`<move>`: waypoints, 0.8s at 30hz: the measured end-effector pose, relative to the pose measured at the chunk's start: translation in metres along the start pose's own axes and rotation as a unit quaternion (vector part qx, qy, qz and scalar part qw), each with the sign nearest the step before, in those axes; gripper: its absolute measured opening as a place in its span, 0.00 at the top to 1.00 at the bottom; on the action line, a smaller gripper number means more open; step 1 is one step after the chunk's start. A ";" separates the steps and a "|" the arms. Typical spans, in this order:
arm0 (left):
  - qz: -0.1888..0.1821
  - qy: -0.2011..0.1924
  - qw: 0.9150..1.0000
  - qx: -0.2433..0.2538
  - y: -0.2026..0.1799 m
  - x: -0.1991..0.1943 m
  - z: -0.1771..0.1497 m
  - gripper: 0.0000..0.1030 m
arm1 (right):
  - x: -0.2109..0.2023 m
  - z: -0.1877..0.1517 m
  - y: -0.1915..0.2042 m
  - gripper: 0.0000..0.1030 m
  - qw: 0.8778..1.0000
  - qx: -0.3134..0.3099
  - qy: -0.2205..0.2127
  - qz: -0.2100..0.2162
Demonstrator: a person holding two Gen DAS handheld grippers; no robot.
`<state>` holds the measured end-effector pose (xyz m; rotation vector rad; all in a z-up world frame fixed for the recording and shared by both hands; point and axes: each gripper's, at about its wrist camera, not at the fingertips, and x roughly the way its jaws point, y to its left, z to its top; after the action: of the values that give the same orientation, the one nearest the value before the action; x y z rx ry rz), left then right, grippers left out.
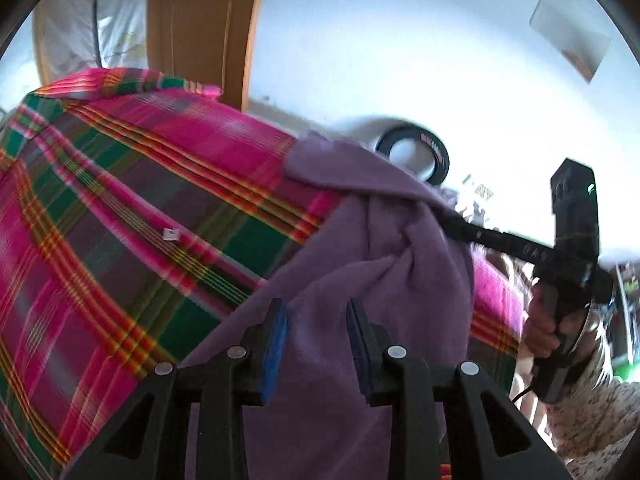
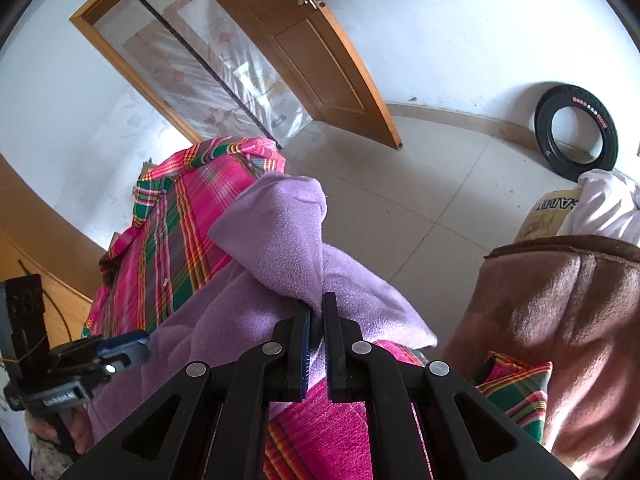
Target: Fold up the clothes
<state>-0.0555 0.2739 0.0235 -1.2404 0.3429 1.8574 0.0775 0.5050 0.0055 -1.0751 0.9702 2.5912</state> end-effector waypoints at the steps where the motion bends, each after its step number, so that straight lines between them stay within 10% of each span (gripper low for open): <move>1: 0.005 0.006 1.000 0.004 0.000 0.003 0.001 0.70 | 0.000 0.001 0.001 0.94 1.000 -0.003 0.002 -0.002; 9: -0.013 0.029 0.999 0.022 0.001 0.014 0.002 0.70 | -0.002 0.009 0.034 0.71 0.990 -0.114 -0.018 -0.081; 24: -0.048 0.027 0.998 0.015 0.010 0.020 0.009 0.70 | 0.037 0.029 0.083 0.69 0.955 -0.270 0.043 -0.115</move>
<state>-0.0719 0.2836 0.0079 -1.2671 0.3331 1.7349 0.0024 0.4564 0.0375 -1.3315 0.1139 2.6849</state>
